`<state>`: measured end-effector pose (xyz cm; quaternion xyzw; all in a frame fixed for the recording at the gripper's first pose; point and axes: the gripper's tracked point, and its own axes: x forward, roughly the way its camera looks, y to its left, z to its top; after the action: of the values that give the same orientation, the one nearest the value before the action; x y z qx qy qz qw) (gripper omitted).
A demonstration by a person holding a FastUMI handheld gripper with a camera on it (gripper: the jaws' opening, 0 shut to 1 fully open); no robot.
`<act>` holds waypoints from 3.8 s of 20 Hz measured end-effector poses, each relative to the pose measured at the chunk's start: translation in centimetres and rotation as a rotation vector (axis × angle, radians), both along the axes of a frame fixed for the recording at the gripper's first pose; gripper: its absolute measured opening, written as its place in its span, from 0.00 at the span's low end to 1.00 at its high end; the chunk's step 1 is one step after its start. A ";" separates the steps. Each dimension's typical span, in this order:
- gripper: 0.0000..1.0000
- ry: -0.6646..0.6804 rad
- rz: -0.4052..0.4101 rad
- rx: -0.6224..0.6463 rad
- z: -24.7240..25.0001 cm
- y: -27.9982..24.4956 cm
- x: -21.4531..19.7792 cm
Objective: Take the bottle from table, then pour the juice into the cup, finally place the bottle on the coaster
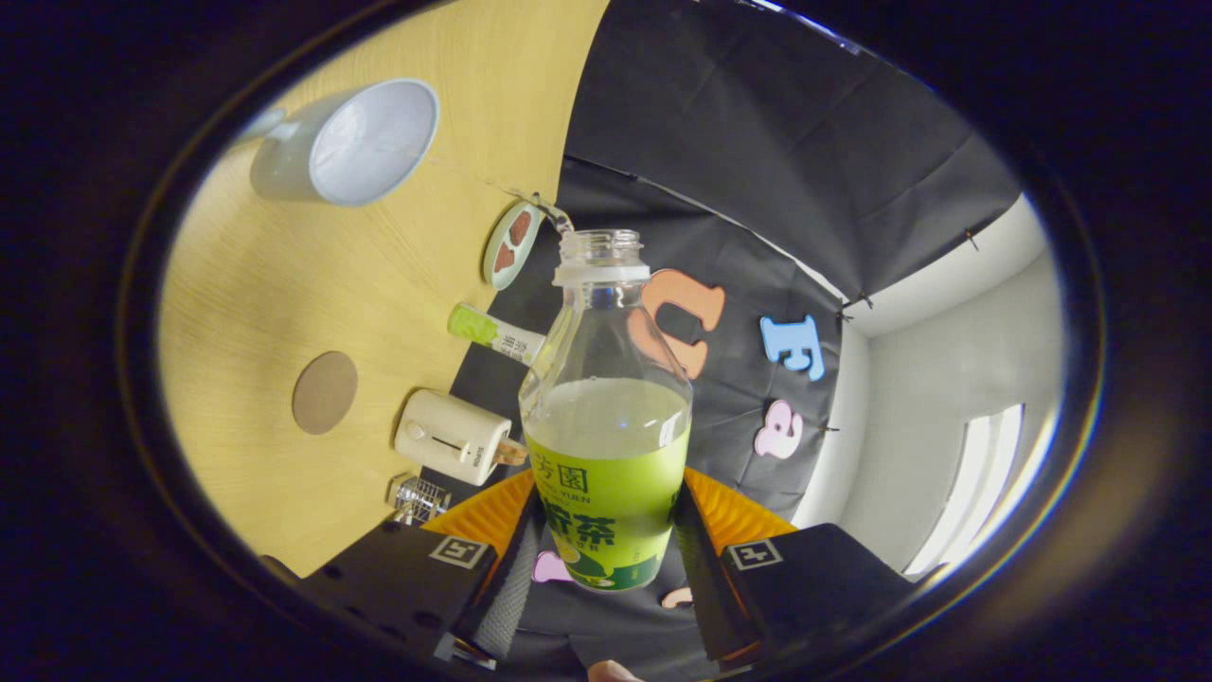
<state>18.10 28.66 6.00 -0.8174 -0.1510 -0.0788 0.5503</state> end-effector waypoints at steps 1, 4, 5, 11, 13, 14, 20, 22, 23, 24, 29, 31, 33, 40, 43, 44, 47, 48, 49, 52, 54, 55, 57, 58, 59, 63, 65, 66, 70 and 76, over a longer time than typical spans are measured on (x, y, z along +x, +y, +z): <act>0.77 -0.003 0.001 -0.007 0.1 0.0 0.0; 0.77 -0.015 0.001 -0.026 0.4 0.2 0.0; 0.77 -0.017 0.001 -0.032 0.4 0.3 -0.1; 0.77 -0.037 0.000 -0.071 0.7 0.5 -0.5; 0.77 -0.042 0.003 -0.079 0.9 0.8 -0.6; 0.77 -0.049 0.003 -0.087 1.1 0.9 -0.7; 0.77 -0.072 0.005 -0.130 1.7 1.4 -1.0; 0.77 -0.080 0.002 -0.142 1.9 1.5 -1.1; 0.77 -0.082 0.003 -0.145 1.9 1.6 -1.1; 0.77 -0.084 0.003 -0.149 1.9 1.7 -1.1; 0.77 -0.095 0.012 -0.166 2.0 2.1 -1.4; 0.77 -0.097 0.011 -0.168 2.1 2.2 -1.4; 0.77 -0.098 0.012 -0.167 2.0 2.2 -1.3; 0.77 -0.094 0.022 -0.158 2.0 2.6 -1.6; 0.77 -0.084 0.026 -0.127 1.9 2.2 -1.5; 0.77 -0.075 0.026 -0.104 1.8 2.1 -1.4; 0.77 -0.009 0.014 0.001 0.8 1.3 -0.6; 0.77 0.010 0.011 0.037 0.5 1.1 -0.5; 0.77 0.027 0.008 0.073 0.2 0.9 -0.5; 0.77 0.077 0.001 0.209 -0.8 0.1 -0.5; 0.77 0.129 0.001 0.307 -2.0 -0.3 -0.4; 0.77 0.148 0.009 0.358 -2.3 -0.4 -0.4; 0.77 0.189 0.029 0.472 -2.9 -0.4 -0.7; 0.77 0.210 0.040 0.531 -3.2 -0.5 -0.8; 0.77 0.224 0.050 0.594 -3.2 -0.7 -1.1; 0.77 0.320 0.086 0.888 -4.4 -1.7 -1.5; 0.77 0.353 0.117 1.031 -3.9 -2.0 -1.7; 0.77 0.365 0.137 1.099 -3.5 -2.2 -1.7; 0.77 0.422 0.195 1.334 -1.9 -3.1 -1.1; 0.77 0.551 0.244 1.616 -0.6 -3.3 0.2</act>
<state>18.27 25.36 5.38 -0.1434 0.0035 0.0985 0.9847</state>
